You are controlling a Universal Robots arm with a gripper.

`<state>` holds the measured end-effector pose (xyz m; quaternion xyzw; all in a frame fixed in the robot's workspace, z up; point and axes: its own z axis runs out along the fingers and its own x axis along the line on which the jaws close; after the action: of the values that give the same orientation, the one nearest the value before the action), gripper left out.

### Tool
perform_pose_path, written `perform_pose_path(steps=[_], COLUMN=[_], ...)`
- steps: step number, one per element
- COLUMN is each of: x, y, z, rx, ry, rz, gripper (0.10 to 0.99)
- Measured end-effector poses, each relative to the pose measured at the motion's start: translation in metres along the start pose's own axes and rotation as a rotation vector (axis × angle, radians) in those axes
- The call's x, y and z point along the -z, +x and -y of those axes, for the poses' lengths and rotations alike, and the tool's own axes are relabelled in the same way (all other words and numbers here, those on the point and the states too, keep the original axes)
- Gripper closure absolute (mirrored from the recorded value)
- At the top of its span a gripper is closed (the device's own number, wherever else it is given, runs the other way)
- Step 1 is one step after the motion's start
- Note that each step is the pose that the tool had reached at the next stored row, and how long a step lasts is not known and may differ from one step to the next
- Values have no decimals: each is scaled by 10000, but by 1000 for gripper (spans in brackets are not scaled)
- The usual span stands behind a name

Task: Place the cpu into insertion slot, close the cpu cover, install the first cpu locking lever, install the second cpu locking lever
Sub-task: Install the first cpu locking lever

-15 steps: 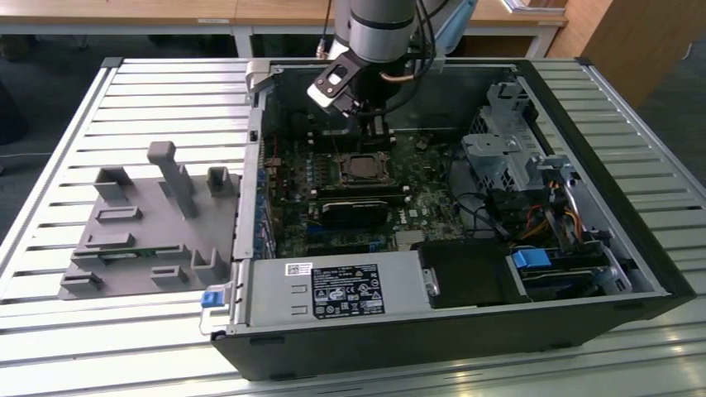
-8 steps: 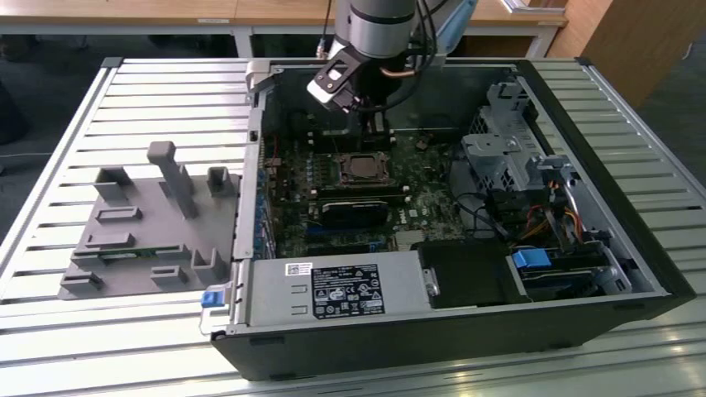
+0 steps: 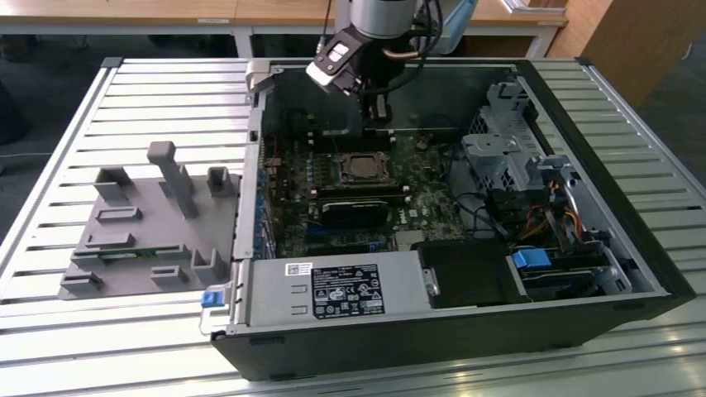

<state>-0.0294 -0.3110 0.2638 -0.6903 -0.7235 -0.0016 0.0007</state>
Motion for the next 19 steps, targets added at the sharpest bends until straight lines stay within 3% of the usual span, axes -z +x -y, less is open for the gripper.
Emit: perform_pose_path(steps=[4, 9, 19], x=[114, 118, 114], y=[0, 1, 1], z=[0, 1, 1], rx=[0, 53, 1583], ry=[-5, -27, -22], rz=[9, 9, 6], gripper=[980, 980, 980])
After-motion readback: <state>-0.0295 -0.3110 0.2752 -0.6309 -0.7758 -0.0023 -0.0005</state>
